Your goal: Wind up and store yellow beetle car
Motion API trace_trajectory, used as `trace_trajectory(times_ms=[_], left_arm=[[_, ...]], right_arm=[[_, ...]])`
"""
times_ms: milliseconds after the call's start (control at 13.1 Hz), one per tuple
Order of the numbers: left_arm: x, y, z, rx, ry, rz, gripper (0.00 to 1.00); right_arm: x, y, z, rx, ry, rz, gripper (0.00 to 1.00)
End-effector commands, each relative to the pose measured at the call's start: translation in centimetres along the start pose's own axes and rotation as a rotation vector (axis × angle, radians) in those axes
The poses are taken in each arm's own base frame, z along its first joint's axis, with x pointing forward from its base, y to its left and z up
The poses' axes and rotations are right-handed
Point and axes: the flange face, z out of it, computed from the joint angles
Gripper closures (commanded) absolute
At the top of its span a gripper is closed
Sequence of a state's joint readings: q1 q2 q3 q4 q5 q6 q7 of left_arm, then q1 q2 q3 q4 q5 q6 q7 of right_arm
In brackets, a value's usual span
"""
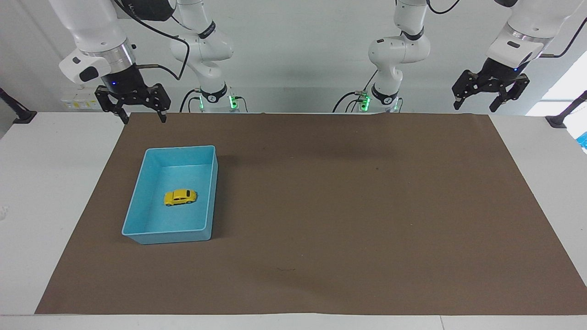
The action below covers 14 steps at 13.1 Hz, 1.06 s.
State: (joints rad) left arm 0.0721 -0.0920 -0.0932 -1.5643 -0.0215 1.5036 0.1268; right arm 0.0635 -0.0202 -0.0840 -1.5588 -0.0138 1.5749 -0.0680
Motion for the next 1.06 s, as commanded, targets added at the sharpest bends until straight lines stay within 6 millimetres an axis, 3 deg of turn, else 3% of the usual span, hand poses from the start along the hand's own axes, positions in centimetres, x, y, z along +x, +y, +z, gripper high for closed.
trace_trajectory(times_ms=[0,456,989], left_arm=[[-0.5,-0.16,-0.37,-0.008,-0.003,-0.008,0.0],[-0.5,-0.16,-0.37,-0.008,-0.003,-0.008,0.0],[-0.5,-0.16,-0.37,-0.008,-0.003,-0.008,0.0]], right_arm=[[-0.23,0.03,-0.56,0.003,0.005,0.015,0.0],[-0.42,0.63,-0.67,0.002,0.007,0.028,0.0],[-0.33,-0.12,-0.78,0.017,0.012,0.022,0.0]])
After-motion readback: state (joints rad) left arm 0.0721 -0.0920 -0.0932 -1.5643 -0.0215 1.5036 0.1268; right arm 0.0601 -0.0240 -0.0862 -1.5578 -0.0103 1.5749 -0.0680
